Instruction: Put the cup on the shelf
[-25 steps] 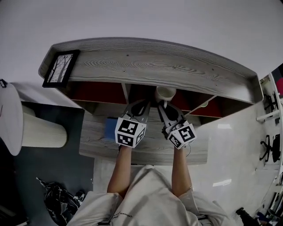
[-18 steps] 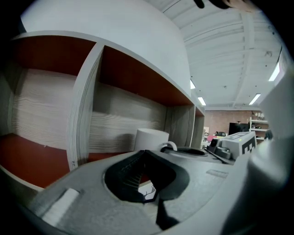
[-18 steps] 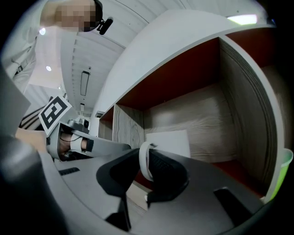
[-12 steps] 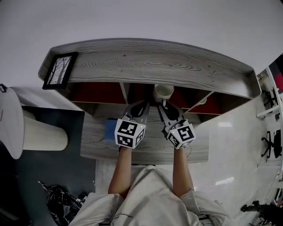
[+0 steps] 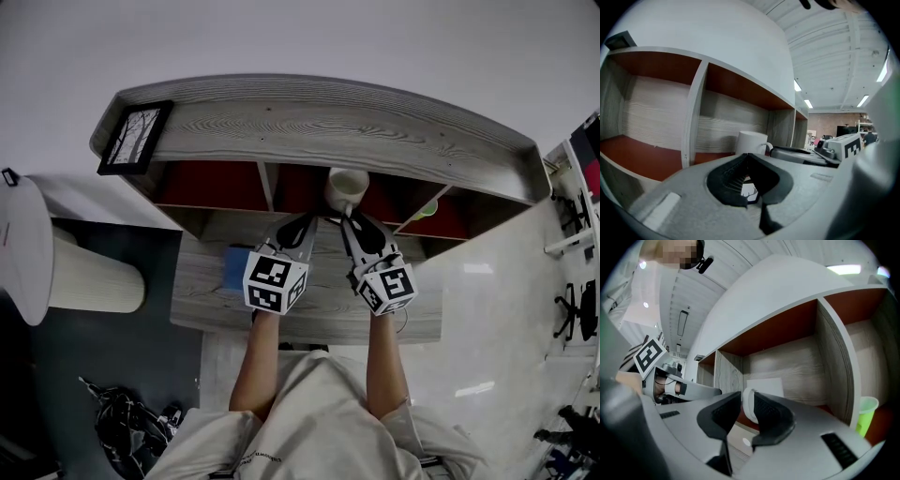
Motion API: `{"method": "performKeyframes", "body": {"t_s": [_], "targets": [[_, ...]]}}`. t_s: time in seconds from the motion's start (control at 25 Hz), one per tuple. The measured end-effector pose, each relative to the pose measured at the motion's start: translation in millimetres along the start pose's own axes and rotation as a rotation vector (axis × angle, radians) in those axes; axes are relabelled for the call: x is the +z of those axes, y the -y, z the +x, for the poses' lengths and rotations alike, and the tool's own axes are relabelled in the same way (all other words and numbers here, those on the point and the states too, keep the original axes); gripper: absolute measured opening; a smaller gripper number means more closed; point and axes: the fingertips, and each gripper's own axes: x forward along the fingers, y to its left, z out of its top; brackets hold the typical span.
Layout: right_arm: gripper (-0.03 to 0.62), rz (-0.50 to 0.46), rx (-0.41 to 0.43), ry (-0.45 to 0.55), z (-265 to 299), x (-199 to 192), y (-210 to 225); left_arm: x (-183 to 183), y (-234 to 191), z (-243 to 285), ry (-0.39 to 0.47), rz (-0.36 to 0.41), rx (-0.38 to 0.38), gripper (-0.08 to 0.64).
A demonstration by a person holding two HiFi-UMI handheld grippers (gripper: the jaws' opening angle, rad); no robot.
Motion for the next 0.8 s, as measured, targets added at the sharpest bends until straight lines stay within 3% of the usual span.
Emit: {"method": "performKeyframes", "body": {"t_s": [0.56, 0.8], "targets": [[0.095, 0.012, -0.021, 0.025, -50, 6, -2, -11, 34, -25, 0.001, 0.001, 0.04, 0.011], [0.094, 0.039, -0.05, -0.003, -77, -4, 4, -24, 50, -38, 0.001, -0.014, 0.091, 0.011]]}}
